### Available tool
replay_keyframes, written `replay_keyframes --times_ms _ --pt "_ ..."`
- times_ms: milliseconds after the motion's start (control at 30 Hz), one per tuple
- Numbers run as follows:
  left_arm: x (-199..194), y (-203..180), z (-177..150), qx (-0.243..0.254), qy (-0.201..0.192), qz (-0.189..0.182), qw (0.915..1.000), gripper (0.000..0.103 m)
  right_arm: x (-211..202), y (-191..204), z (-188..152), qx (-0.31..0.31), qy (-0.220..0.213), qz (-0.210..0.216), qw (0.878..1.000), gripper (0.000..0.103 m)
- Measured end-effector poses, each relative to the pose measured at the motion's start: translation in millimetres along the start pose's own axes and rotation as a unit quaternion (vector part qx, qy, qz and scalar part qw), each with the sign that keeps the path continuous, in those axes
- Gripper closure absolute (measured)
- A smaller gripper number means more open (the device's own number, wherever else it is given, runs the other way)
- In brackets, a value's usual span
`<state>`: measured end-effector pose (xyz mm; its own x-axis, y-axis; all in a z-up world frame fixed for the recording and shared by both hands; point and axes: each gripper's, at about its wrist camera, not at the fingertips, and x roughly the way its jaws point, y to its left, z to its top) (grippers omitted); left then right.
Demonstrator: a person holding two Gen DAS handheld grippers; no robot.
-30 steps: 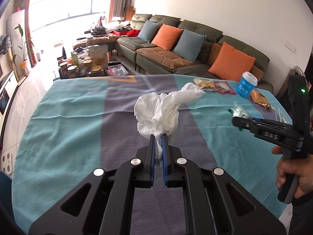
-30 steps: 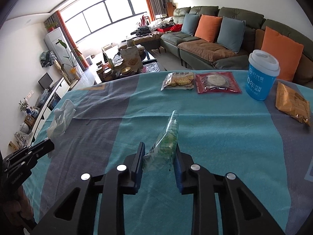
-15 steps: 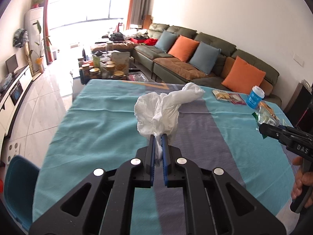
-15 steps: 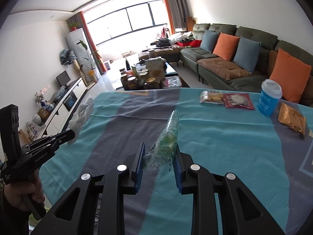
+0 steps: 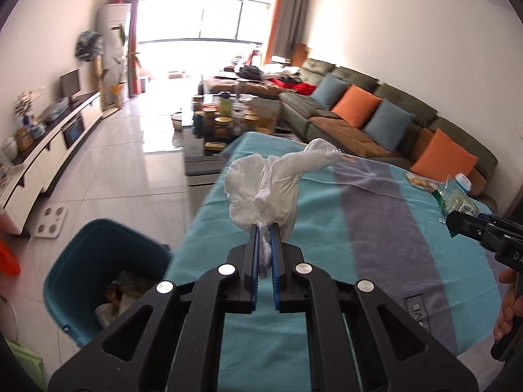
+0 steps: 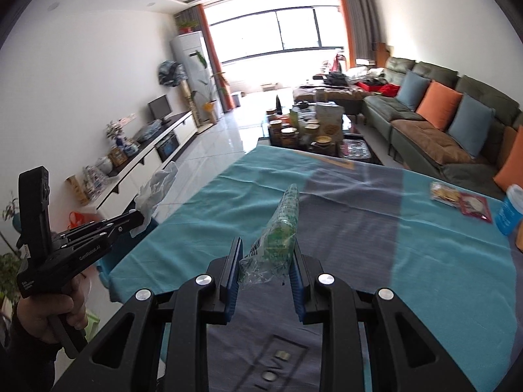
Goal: Collect trash
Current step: 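Carry the tissue and plastic bag over the teal bin and open both tools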
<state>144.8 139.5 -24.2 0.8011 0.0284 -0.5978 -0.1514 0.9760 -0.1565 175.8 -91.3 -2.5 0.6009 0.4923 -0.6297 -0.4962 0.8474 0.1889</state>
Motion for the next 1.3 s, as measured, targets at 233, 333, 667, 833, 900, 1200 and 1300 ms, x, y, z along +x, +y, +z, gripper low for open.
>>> replay_keyframes --times_ms 233,333,667,833,900,1200,1300 --pt "-34.6 62.1 -14.1 -0.04 -0.012 0.057 0.9975 0.096 26.6 61.8 8.9 -0.048 0.016 0.057 0.997 0.078" --pt "-51.5 87.9 -22.3 -0.055 -0.017 0.08 0.9951 0.096 41.4 90.1 16.4 -0.068 0.023 0.084 0.994 0.078" --pt "-97.0 154.5 -42.4 -0.096 -0.023 0.125 0.9872 0.096 82.1 168.4 33.6 -0.127 0.046 0.142 0.981 0.078" --pt "-106.2 180.4 -51.7 -0.114 -0.013 0.132 0.9846 0.096 112.9 196.4 40.0 -0.14 0.071 0.165 0.974 0.078" --pt "-103.5 186.4 -53.3 -0.122 -0.008 0.13 0.9839 0.096 126.0 208.4 41.7 -0.147 0.082 0.169 0.971 0.078" --pt "-76.1 207.5 -69.2 -0.141 0.019 0.131 0.981 0.096 176.3 257.0 38.6 -0.182 0.131 0.174 0.959 0.078" --pt "-65.8 209.8 -71.7 -0.147 0.026 0.131 0.9802 0.096 188.9 265.9 34.4 -0.191 0.144 0.173 0.955 0.078"
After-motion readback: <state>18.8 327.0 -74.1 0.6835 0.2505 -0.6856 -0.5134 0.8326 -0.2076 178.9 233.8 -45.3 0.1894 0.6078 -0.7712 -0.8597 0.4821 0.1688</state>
